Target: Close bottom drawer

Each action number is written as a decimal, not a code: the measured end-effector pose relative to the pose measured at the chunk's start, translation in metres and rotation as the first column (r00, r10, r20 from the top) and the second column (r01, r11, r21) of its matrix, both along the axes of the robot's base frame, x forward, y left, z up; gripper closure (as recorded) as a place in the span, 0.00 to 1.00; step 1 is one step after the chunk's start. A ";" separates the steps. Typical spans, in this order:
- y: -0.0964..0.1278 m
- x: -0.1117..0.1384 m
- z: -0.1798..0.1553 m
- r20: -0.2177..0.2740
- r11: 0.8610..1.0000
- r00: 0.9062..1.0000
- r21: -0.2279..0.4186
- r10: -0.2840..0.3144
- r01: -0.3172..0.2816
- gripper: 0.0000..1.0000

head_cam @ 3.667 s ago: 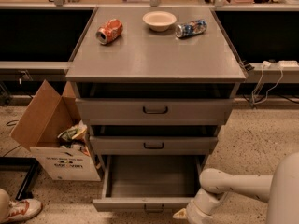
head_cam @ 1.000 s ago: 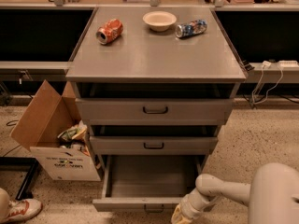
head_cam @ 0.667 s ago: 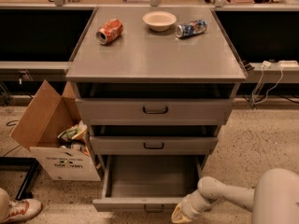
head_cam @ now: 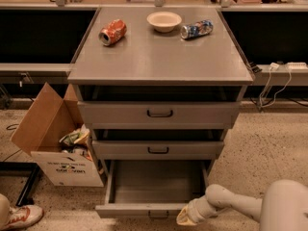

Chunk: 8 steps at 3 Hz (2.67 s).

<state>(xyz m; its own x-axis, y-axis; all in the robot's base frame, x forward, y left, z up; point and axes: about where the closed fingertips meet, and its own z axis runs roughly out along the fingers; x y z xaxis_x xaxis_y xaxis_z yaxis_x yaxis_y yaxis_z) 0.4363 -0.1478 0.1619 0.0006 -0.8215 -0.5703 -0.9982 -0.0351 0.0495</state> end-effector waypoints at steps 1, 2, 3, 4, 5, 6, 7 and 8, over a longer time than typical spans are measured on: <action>0.000 0.000 0.000 0.001 1.000 1.000 0.000 -0.001 0.001 0.81; 0.000 0.000 0.000 0.001 1.000 1.000 0.000 -0.001 0.001 0.58; 0.000 0.000 0.000 0.001 1.000 1.000 0.000 -0.001 0.001 0.35; 0.000 0.000 0.000 0.000 1.000 1.000 0.000 -0.001 0.001 0.04; 0.000 0.000 0.000 0.000 1.000 1.000 0.000 -0.001 0.001 0.00; 0.001 0.000 0.000 0.004 1.000 1.000 0.000 -0.002 0.002 0.00; -0.001 0.011 0.006 0.066 1.000 0.997 -0.008 -0.027 0.027 0.19; -0.001 0.033 0.011 0.153 0.999 0.987 -0.019 -0.046 0.050 0.42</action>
Offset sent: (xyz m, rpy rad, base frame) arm 0.0003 0.0000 -0.0001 -0.0001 -0.0006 -0.0006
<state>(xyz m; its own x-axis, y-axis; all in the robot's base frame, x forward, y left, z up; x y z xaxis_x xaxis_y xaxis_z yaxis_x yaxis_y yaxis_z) 0.4692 -0.1488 0.1729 0.0463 -0.8351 -0.5481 -0.9946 0.0125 -0.1029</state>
